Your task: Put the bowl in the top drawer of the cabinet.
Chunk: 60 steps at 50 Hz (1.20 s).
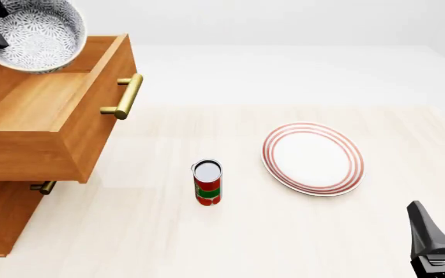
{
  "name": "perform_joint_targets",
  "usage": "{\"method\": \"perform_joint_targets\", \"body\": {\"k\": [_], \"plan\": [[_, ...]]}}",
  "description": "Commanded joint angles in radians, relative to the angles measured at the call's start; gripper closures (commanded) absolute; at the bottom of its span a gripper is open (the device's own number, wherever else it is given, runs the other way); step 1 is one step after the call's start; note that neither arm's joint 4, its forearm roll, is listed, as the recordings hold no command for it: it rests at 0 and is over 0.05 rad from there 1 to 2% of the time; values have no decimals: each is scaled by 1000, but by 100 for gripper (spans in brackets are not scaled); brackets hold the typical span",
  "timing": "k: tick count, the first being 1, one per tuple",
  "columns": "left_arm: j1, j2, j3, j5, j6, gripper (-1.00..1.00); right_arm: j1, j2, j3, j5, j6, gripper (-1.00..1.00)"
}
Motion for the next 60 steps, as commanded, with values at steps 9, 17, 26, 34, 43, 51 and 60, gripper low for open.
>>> {"method": "perform_joint_targets", "body": {"k": [9, 17, 26, 34, 43, 51, 60], "plan": [[24, 12, 16, -9, 12, 100, 0, 0, 0, 0, 0, -100], [34, 23, 28, -16, 13, 100, 0, 0, 0, 0, 0, -100], [38, 36, 37, -28, 16, 100, 0, 0, 0, 0, 0, -100], [37, 47, 43, -40, 16, 100, 0, 0, 0, 0, 0, -100], [43, 55, 51, -49, 18, 100, 0, 0, 0, 0, 0, -100], [47, 61, 59, -56, 19, 100, 0, 0, 0, 0, 0, -100], [50, 68, 70, -67, 18, 100, 0, 0, 0, 0, 0, -100]]}}
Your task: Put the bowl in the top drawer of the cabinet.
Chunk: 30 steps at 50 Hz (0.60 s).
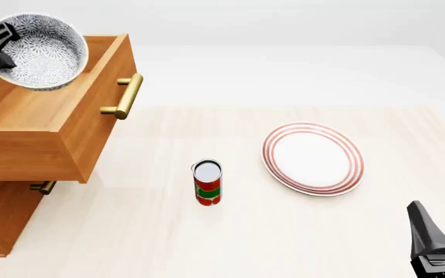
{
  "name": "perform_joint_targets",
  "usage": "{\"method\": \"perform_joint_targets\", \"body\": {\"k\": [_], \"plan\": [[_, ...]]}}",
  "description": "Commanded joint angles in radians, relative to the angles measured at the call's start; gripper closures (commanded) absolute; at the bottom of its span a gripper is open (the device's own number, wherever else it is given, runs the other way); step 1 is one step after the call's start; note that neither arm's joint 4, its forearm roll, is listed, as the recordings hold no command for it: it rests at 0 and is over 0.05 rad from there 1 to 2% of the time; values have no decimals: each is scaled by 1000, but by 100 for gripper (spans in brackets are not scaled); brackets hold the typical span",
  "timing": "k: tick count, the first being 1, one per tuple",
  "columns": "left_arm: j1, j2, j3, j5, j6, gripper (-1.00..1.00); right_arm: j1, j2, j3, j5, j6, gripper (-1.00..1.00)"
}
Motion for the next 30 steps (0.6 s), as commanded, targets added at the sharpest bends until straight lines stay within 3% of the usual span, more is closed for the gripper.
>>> {"method": "perform_joint_targets", "body": {"k": [1, 30], "plan": [[5, 7, 7, -14, 4, 100, 0, 0, 0, 0, 0, -100], [11, 49, 16, -42, 0, 100, 0, 0, 0, 0, 0, -100]]}}
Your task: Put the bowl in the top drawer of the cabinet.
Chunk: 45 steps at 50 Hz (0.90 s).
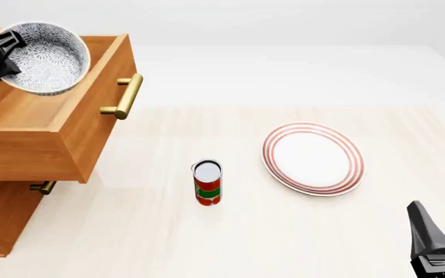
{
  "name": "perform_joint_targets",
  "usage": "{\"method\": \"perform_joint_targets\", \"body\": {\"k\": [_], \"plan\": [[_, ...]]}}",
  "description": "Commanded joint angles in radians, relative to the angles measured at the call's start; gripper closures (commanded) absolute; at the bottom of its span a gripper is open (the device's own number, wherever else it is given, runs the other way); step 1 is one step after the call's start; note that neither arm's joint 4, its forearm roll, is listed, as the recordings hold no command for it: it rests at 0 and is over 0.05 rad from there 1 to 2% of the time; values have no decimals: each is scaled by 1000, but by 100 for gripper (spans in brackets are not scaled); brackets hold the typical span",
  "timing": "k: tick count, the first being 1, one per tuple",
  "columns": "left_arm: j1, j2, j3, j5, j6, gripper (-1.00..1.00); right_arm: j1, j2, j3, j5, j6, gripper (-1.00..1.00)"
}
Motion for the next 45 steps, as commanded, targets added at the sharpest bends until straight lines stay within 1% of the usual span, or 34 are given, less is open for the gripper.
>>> {"method": "perform_joint_targets", "body": {"k": [1, 45], "plan": [[0, 14, -1, -13, 3, 100, 0, 0, 0, 0, 0, -100], [14, 55, 15, -44, 15, 100, 0, 0, 0, 0, 0, -100]]}}
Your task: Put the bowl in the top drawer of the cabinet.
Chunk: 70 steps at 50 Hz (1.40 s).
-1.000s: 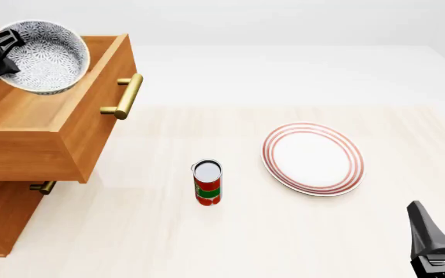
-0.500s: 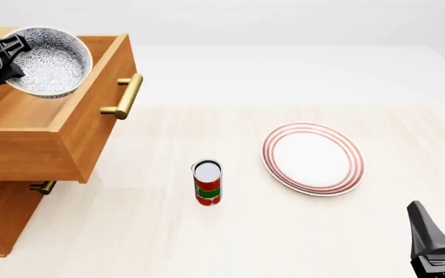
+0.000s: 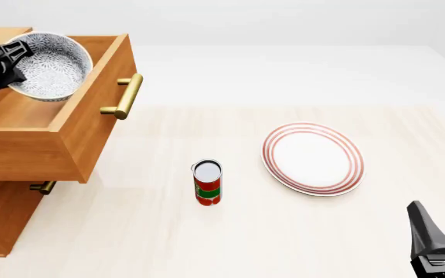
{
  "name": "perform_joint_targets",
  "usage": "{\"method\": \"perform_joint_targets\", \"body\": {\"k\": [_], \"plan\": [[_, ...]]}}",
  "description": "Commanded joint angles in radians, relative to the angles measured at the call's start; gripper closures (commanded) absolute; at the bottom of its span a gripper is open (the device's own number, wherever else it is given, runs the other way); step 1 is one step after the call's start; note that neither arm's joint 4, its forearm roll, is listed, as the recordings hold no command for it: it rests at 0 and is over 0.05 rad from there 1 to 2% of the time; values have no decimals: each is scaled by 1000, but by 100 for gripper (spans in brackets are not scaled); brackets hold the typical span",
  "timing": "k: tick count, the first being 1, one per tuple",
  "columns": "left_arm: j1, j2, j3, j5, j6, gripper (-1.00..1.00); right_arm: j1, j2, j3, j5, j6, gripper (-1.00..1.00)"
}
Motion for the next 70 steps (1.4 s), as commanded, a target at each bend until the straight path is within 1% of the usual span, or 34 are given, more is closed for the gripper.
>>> {"method": "perform_joint_targets", "body": {"k": [1, 35, 41, 43, 44, 56, 60, 70], "plan": [[1, 4, -1, -8, 6, 100, 0, 0, 0, 0, 0, -100], [9, 18, 6, -16, 14, 100, 0, 0, 0, 0, 0, -100], [3, 9, 9, -13, 5, 100, 0, 0, 0, 0, 1, -100], [-17, -1, 4, -12, 15, 100, 0, 0, 0, 0, 0, -100], [-26, -12, 1, -11, 4, -100, 0, 0, 0, 0, 0, -100], [-36, -52, -26, 24, 21, -100, 0, 0, 0, 0, 0, -100], [-34, -77, -46, 42, 38, -100, 0, 0, 0, 0, 0, -100], [-48, -133, -81, 85, 52, -100, 0, 0, 0, 0, 0, -100]]}}
